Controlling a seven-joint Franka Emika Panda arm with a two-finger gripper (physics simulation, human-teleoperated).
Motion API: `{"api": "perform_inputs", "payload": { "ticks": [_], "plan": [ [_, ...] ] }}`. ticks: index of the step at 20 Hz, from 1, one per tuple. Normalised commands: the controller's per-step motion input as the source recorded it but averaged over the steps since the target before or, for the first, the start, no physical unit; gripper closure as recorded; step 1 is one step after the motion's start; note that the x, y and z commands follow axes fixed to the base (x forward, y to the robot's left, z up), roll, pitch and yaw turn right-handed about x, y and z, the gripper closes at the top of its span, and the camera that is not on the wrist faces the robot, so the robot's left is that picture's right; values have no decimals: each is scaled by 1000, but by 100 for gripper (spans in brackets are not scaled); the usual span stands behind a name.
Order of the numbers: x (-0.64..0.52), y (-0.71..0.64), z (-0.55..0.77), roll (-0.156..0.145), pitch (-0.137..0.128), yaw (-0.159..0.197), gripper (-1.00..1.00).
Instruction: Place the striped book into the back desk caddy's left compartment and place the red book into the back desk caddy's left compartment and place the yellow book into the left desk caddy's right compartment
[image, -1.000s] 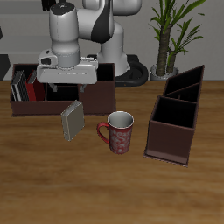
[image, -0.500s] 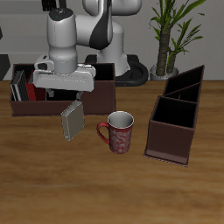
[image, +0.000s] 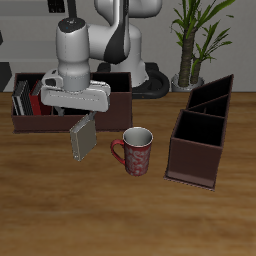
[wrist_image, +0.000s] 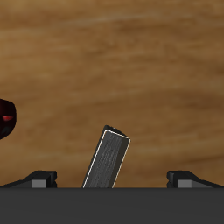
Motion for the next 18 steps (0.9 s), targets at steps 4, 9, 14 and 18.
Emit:
{"api": "perform_inputs", "payload": {
  "ticks": [4,9,14,18],
  "plan": [
    [62,8,-196,15,-20,-42,-100],
    [37,-18,-204,-1,4,-34,-100],
    [33,-6,-258,9,26,-24,-100],
    [83,0,-294,-9,34,-28,-100]
  ]
}}
